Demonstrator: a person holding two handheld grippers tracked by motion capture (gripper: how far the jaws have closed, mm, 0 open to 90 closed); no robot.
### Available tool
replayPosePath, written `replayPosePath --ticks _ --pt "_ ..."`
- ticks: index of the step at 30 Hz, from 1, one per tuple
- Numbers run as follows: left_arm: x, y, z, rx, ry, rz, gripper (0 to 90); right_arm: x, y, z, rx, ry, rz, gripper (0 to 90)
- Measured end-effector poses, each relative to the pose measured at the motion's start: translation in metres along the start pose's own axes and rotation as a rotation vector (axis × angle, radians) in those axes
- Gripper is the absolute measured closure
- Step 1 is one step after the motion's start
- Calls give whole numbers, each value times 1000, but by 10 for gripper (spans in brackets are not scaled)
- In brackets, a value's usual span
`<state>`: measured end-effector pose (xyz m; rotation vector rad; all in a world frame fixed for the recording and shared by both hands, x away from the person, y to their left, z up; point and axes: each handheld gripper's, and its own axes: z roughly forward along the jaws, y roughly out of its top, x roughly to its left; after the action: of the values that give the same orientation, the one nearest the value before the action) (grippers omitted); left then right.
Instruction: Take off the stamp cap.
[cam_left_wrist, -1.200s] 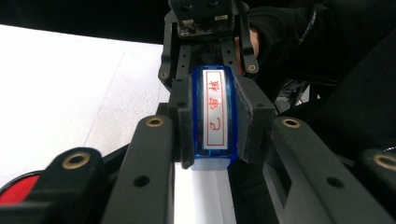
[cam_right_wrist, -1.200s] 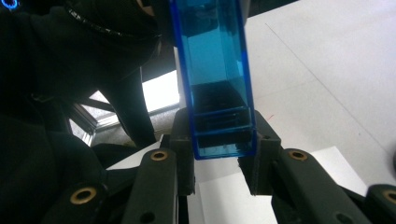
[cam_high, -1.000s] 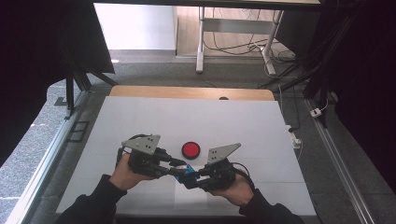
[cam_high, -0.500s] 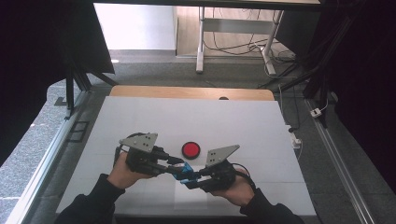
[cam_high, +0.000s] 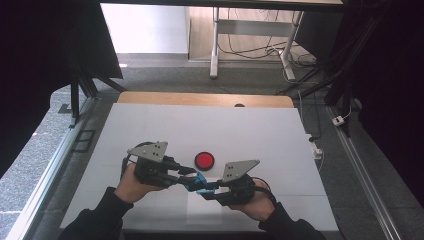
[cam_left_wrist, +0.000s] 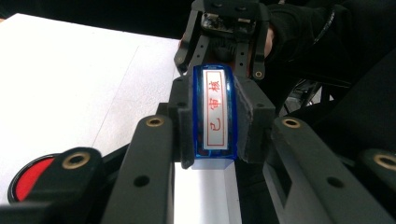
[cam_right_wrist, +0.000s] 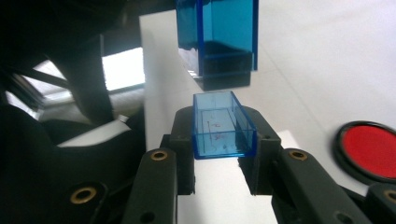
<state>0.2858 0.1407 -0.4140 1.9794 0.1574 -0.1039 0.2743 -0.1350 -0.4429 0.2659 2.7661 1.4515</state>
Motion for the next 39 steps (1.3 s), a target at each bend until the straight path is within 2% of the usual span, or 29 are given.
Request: replayPosePath --ticks 4,12,14,19,25,30,34,39 --pt "0 -1 0 3 9 -4 708 2 -2 -4 0 -42 -13 686" --pt "0 -1 0 23 48 -23 708 -2 -7 -11 -26 -79 80 686" --pt "0 -2 -1 19 53 -33 707 -3 -9 -13 -18 -97 96 686" --pt "1 -2 -2 18 66 -41 707 -4 -14 -19 -10 -123 109 685" --pt "2 -3 -1 31 78 -44 707 -4 -20 -32 -32 -151 127 685" --pt "1 -2 0 41 93 -40 707 -5 -27 -44 -59 -169 172 684" --pt "1 -2 0 42 105 -40 707 -6 -32 -50 -73 -201 215 684" --pt "1 -3 1 49 122 -41 707 -7 -38 -58 -54 -250 223 684"
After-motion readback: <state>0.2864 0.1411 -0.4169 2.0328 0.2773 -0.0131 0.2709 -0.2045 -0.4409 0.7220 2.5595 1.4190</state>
